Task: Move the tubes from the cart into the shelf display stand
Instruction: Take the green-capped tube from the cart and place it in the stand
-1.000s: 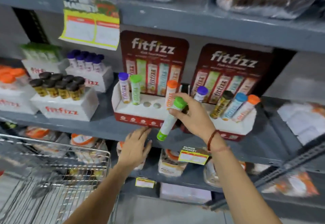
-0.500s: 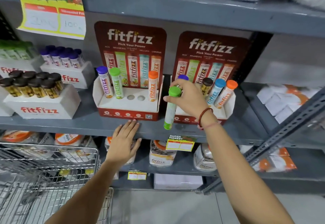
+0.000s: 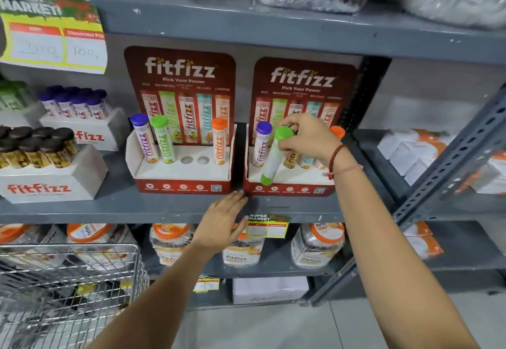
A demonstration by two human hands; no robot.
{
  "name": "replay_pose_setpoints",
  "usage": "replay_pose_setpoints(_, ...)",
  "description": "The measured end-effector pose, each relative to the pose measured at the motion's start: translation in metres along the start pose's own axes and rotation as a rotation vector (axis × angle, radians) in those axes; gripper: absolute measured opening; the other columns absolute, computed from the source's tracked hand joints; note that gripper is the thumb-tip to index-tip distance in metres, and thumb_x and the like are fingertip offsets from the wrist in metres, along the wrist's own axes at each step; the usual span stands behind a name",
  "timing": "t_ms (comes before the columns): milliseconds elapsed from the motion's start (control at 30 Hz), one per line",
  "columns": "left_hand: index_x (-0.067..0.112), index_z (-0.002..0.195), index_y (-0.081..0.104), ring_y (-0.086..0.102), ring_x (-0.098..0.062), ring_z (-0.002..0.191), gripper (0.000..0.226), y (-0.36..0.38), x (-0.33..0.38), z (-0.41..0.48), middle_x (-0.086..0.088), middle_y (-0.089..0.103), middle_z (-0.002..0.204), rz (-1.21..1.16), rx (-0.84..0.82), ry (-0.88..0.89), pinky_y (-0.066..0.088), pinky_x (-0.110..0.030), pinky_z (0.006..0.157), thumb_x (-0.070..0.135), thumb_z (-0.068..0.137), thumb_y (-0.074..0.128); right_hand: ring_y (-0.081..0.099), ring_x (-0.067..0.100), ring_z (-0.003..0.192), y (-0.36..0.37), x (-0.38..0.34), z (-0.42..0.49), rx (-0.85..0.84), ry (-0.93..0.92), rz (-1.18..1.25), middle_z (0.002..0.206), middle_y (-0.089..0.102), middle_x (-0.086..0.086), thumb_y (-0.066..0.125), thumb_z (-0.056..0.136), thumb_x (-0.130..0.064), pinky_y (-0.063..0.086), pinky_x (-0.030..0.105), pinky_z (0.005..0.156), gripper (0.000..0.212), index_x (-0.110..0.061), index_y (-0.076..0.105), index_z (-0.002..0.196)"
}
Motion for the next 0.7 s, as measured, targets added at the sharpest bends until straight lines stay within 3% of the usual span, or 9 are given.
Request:
replay_pose_setpoints(167, 0.013, 0.142, 0.026, 0.021, -0.021, 0.141, 0.059, 0.025, 0.003, 0.001, -0.009, 0.028, 0.152, 0.085, -0.060, 0.022, 0.013, -0.039, 0.117, 0.045, 0.094, 0.038, 0.067, 0.021, 0.077, -0.016, 0.007, 0.013, 0.145, 0.035, -0.041, 0.091, 0.066, 0.011, 0.070, 0.071, -0.012, 0.055, 0.032, 0.069, 0.022, -0.007, 0.063, 0.091)
replay_pose_setpoints(267, 0.013, 0.143, 0.023, 0.019, -0.021, 0.141, 0.062, 0.027, 0.000, 0.000, -0.008, 0.027, 0.152, 0.107, -0.059, 0.046, 0.010, -0.039, 0.117, 0.049, 0.093, 0.033, 0.055, 0.019, 0.074, -0.022, 0.011, 0.020, 0.251, 0.044, -0.132, 0.072, 0.055, 0.002, 0.073, 0.070, -0.027, 0.039, 0.024, 0.054, 0.025, -0.013, 0.052, 0.067)
replay_pose_setpoints(333, 0.013, 0.142, 0.025, 0.020, -0.021, 0.141, 0.064, 0.027, -0.001, 0.000, -0.008, 0.027, 0.152, 0.108, -0.054, 0.048, 0.009, -0.038, 0.116, 0.050, 0.091, 0.031, 0.044, 0.016, 0.063, -0.024, 0.011, 0.020, 0.310, 0.032, -0.167, 0.058, 0.038, -0.006, 0.072, 0.071, -0.031, 0.023, 0.020, 0.045, 0.044, -0.022, 0.033, 0.053)
replay_pose_setpoints(433, 0.014, 0.142, 0.024, 0.020, -0.021, 0.141, 0.064, 0.028, -0.002, 0.000, -0.008, 0.027, 0.152, 0.106, -0.052, 0.042, 0.008, -0.038, 0.115, 0.051, 0.090, 0.030, 0.046, 0.019, 0.063, -0.026, 0.012, 0.023, 0.361, 0.046, -0.222, 0.063, 0.044, -0.001, 0.070, 0.072, -0.035, 0.023, 0.021, 0.044, 0.041, -0.020, 0.036, 0.057)
replay_pose_setpoints(567, 0.015, 0.143, 0.023, 0.018, -0.020, 0.142, 0.065, 0.029, -0.003, 0.001, -0.007, 0.025, 0.153, 0.097, -0.054, 0.032, 0.006, -0.037, 0.115, 0.052, 0.090, 0.028, 0.055, 0.025, 0.073, -0.025, 0.012, 0.027, 0.368, 0.069, -0.325, 0.078, 0.053, 0.005, 0.068, 0.075, -0.041, 0.036, 0.027, 0.059, 0.034, -0.016, 0.044, 0.075)
replay_pose_setpoints(700, 0.016, 0.143, 0.022, 0.017, -0.019, 0.142, 0.064, 0.029, -0.003, 0.000, -0.006, 0.024, 0.153, 0.094, -0.056, 0.026, 0.004, -0.035, 0.115, 0.052, 0.090, 0.028, 0.064, 0.029, 0.086, -0.024, 0.011, 0.028, 0.357, 0.083, -0.359, 0.083, 0.057, 0.006, 0.068, 0.074, -0.043, 0.038, 0.028, 0.061, 0.036, -0.018, 0.043, 0.070)
Point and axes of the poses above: each hand's wrist, its own z-axis towards the middle knuckle, its own y-axis out of the palm, x = y × z, the point moved 8 cm from there along z, towards the middle knuckle
